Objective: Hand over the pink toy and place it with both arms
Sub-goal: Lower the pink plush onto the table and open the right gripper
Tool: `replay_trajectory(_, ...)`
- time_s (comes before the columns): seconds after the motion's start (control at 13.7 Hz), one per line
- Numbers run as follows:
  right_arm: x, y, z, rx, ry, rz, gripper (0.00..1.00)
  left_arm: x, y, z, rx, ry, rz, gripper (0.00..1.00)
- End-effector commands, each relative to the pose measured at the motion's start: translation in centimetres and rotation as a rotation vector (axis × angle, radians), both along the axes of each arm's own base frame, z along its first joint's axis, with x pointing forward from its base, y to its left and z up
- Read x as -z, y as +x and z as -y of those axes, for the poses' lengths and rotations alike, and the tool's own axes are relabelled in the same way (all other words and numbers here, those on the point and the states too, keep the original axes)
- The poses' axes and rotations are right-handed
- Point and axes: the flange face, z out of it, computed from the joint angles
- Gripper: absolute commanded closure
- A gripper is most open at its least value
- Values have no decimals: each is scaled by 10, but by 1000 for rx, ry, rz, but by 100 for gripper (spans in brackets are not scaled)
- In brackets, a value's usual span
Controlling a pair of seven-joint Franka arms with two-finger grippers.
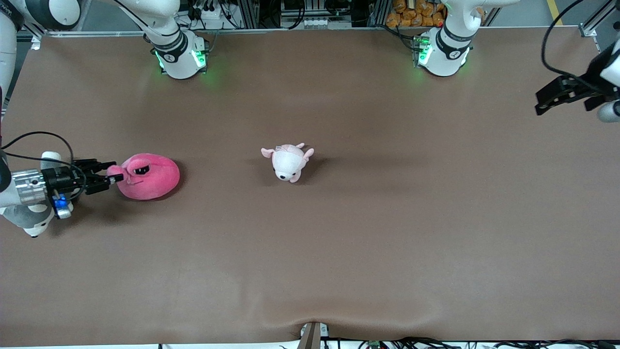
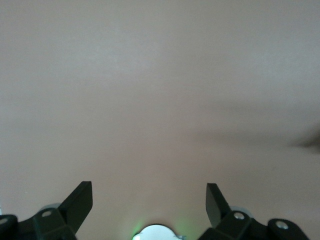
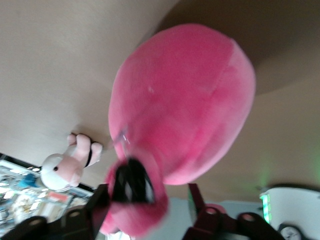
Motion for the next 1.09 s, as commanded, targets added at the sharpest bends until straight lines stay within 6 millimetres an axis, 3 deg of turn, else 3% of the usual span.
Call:
replay_trajectory(0.0,-47,23,-10,-141,-89,116,0,-2,-21,-26,7,-14,-11,0)
replay_trajectory(0.22,-101,30,-35,-277,-193,209,0,-1,-20,-10,25,-18,-12,0)
replay_trajectory(0.29,-127,32,-48,-319,-251,256,0,-2,-21,0,32,-16,-10,0)
replay_trajectory(0.51,-192,24,-97,-447,-384,380,0,-2,-22,4,37,-16,-10,0)
replay_trajectory(0.8,-254,-27,-157,-527,-500,550,0,0,-20,13,51,-17,-8,0)
replay_trajectory(1.02,-289,-38,-166,-529,-538,646,0,-3,-25,14,39,-18,-4,0)
